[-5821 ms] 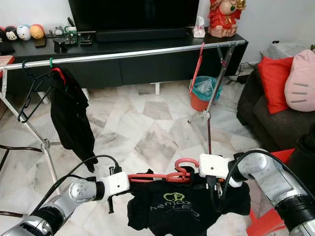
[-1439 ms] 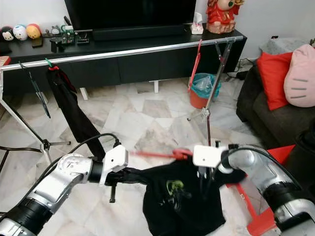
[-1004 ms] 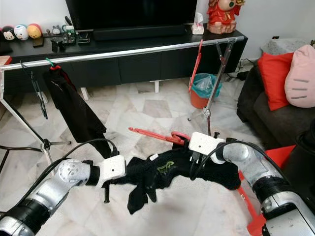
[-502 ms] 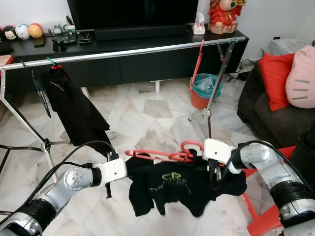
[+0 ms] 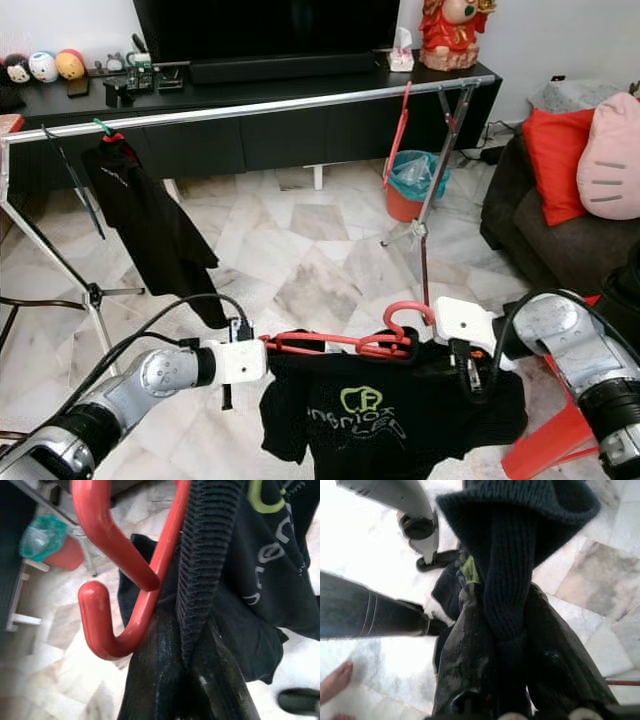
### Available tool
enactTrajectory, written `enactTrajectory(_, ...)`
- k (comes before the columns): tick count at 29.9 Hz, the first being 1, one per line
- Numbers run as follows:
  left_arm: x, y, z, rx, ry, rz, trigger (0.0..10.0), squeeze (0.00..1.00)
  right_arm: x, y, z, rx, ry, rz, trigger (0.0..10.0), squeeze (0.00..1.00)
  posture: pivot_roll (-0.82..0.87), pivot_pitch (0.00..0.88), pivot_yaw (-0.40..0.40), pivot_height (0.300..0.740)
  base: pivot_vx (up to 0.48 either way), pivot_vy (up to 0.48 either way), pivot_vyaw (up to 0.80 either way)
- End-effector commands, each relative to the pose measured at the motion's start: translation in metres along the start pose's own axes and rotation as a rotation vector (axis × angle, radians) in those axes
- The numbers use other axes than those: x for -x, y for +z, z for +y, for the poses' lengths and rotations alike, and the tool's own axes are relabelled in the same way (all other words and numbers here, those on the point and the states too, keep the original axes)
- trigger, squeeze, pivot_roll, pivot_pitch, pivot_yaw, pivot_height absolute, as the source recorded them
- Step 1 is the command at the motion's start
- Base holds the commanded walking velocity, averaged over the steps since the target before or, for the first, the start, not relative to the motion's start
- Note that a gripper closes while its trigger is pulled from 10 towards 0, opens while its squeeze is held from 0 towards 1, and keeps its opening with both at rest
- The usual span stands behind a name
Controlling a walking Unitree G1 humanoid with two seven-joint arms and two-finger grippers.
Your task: Hang hanger
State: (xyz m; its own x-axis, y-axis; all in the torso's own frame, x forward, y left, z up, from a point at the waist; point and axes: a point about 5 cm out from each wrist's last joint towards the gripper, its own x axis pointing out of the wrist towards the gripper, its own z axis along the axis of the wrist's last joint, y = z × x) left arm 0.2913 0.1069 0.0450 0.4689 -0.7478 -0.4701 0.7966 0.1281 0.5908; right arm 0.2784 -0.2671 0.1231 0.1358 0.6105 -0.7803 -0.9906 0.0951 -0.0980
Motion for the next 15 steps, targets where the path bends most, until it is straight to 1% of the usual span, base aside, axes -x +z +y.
enactTrajectory(1, 0.029, -0.039, 0.014, -0.001, 0.099, 0.206, 10.0, 0.0, 0.026, -0.03, 0.015, -0.072, 0.056, 0.217, 10.0, 0.0, -0.02, 0.034, 0.011, 0.74, 0.0, 0.0, 0.0)
enactTrajectory(2, 0.029, -0.039, 0.014, -0.001, 0.099, 0.206, 10.0, 0.0, 0.026, -0.03, 0.015, -0.072, 0.056, 0.217, 10.0, 0.0, -0.02, 0.034, 0.011, 0.74, 0.0, 0.0, 0.0)
enactTrajectory(4, 0.031, -0.04, 0.022, -0.037, 0.153, 0.22, 10.0, 0.0, 0.027, -0.038, 0.017, -0.053, 0.045, 0.297, 10.0, 0.0, -0.02, 0.035, 0.011, 0.74, 0.0, 0.0, 0.0)
enactTrajectory(7, 0.033, -0.04, 0.025, -0.03, 0.161, 0.217, 10.0, 0.0, 0.026, -0.037, 0.011, -0.042, -0.017, 0.289, 10.0, 0.0, -0.02, 0.035, 0.012, 0.74, 0.0, 0.0, 0.0)
enactTrajectory(10, 0.034, -0.043, 0.019, -0.035, 0.101, 0.227, 10.0, 0.0, 0.025, -0.033, 0.005, -0.05, -0.067, 0.249, 10.0, 0.0, -0.01, 0.035, 0.013, 0.74, 0.0, 0.0, 0.0)
enactTrajectory(11, 0.035, -0.043, 0.017, -0.039, 0.092, 0.229, 10.0, 0.0, 0.025, -0.032, 0.005, -0.051, -0.069, 0.245, 10.0, 0.0, -0.01, 0.035, 0.013, 0.74, 0.0, 0.0, 0.0)
enactTrajectory(14, 0.038, -0.052, 0.007, -0.026, 0.047, 0.271, 10.0, 0.0, 0.028, -0.03, 0.004, -0.03, -0.086, 0.256, 10.0, 0.0, -0.02, 0.037, 0.013, 0.74, 0.0, 0.0, 0.0)
enactTrajectory(15, 0.038, -0.052, 0.007, -0.026, 0.047, 0.271, 10.0, 0.0, 0.028, -0.03, 0.004, -0.03, -0.086, 0.256, 10.0, 0.0, -0.02, 0.037, 0.013, 0.74, 0.0, 0.0, 0.0)
